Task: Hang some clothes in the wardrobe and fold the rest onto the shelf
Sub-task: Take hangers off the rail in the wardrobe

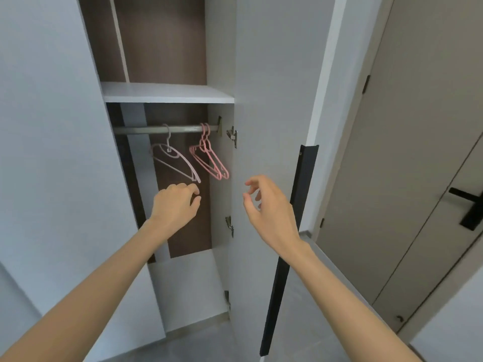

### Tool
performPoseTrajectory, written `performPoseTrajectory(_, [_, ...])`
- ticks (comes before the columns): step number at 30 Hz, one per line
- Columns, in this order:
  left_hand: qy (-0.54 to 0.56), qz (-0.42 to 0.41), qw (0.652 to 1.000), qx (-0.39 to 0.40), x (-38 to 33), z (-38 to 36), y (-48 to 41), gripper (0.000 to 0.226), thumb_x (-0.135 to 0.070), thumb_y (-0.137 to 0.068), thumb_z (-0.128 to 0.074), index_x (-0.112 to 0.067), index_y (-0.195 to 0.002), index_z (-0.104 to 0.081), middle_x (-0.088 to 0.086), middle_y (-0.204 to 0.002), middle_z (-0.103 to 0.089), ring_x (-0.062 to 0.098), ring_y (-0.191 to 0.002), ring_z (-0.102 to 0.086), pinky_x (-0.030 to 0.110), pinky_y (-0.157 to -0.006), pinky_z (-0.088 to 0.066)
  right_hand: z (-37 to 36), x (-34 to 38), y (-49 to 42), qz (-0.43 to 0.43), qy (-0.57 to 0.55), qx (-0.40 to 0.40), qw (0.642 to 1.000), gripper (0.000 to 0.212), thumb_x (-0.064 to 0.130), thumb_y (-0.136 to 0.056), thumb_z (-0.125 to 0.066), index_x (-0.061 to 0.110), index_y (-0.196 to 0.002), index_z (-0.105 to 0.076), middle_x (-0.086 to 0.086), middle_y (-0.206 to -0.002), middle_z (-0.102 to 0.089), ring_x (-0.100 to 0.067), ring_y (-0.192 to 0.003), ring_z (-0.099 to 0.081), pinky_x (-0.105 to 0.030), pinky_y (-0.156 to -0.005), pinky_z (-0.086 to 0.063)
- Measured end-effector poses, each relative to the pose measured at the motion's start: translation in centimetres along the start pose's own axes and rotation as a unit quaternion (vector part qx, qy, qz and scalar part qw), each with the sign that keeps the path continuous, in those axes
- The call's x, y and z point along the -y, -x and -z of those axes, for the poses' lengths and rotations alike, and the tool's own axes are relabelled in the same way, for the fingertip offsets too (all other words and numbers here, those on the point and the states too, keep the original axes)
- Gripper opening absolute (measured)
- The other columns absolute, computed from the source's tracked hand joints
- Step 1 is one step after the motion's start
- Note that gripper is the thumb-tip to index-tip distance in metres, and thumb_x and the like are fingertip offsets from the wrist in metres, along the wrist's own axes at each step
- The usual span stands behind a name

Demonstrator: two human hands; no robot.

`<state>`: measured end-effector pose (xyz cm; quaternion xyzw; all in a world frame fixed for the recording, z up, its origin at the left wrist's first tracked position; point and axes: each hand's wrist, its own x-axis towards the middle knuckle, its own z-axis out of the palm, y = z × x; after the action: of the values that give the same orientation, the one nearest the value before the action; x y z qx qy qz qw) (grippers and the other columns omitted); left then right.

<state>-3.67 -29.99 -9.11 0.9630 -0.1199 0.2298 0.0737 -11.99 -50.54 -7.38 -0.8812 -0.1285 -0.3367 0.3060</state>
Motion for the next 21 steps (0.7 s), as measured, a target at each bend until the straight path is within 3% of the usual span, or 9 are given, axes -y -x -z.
performPoseTrajectory(3, [-0.019,0.07,0.996,-0.054,5.1,0.2,0.5,0.04,-0.033,-0.095,-0.05,-0.018,-0.132,-0.05,0.007,-0.127,-0.058,0.026,-0.114,-0.056,0.039,-0.091,-0.049,-3.2,0.6,-1.8,-0.008,-0.047,0.035,0.998,0.015,0.021,-0.096,-0.054,0.02,-0.111,-0.055,0.015,-0.104,-0.051,0.0,-0.092,-0.047,-0.02,-0.08,-0.046])
performPoseTrajectory(6, [-0.041,0.143,0.983,-0.111,10.8,0.2,0.7,0.06,-0.033,-0.093,-0.055,-0.017,-0.147,-0.032,0.015,-0.148,-0.037,0.035,-0.134,-0.037,0.049,-0.104,-0.038,-7.2,1.4,-3.7,-0.009,-0.065,0.063,0.996,0.015,0.02,-0.095,-0.055,0.019,-0.11,-0.056,0.011,-0.108,-0.055,-0.007,-0.101,-0.051,-0.024,-0.086,-0.046])
performPoseTrajectory(9, [-0.058,0.199,0.972,-0.113,15.4,-0.7,-0.6,0.078,-0.043,-0.093,-0.051,-0.022,-0.153,-0.006,0.016,-0.159,-0.006,0.04,-0.145,-0.008,0.056,-0.113,-0.018,-11.2,2.6,-6.0,0.0,-0.053,0.091,0.994,0.017,0.021,-0.094,-0.055,0.022,-0.111,-0.055,0.012,-0.109,-0.055,-0.007,-0.101,-0.051,-0.026,-0.085,-0.046])
performPoseTrajectory(12, [-0.092,0.211,0.965,-0.126,18.6,-2.0,-3.1,0.089,-0.063,-0.087,-0.034,-0.025,-0.151,0.014,0.012,-0.159,0.014,0.039,-0.145,0.008,0.063,-0.111,-0.003,-15.1,3.5,-8.6,-0.009,-0.051,0.106,0.993,0.021,0.022,-0.094,-0.056,0.022,-0.115,-0.055,0.012,-0.112,-0.056,-0.006,-0.1,-0.052,-0.028,-0.084,-0.049])
performPoseTrajectory(17, [-0.126,0.213,0.958,-0.141,21.9,-4.7,-7.7,0.103,-0.076,-0.079,-0.03,-0.022,-0.148,0.022,0.011,-0.154,0.029,0.04,-0.144,0.011,0.066,-0.111,-0.002,-21.0,4.1,-12.9,-0.032,-0.039,0.129,0.99,0.025,0.022,-0.095,-0.054,0.023,-0.12,-0.055,0.011,-0.118,-0.057,-0.005,-0.101,-0.053,-0.027,-0.084,-0.05])
performPoseTrajectory(21, [-0.127,0.196,0.961,-0.15,23.8,-6.9,-10.6,0.1,-0.075,-0.08,-0.029,-0.021,-0.149,0.02,0.012,-0.155,0.026,0.041,-0.145,0.008,0.067,-0.111,-0.008,-24.4,3.9,-15.1,-0.051,-0.032,0.141,0.988,0.025,0.021,-0.095,-0.055,0.023,-0.12,-0.054,0.009,-0.119,-0.057,-0.005,-0.098,-0.055,-0.027,-0.085,-0.05])
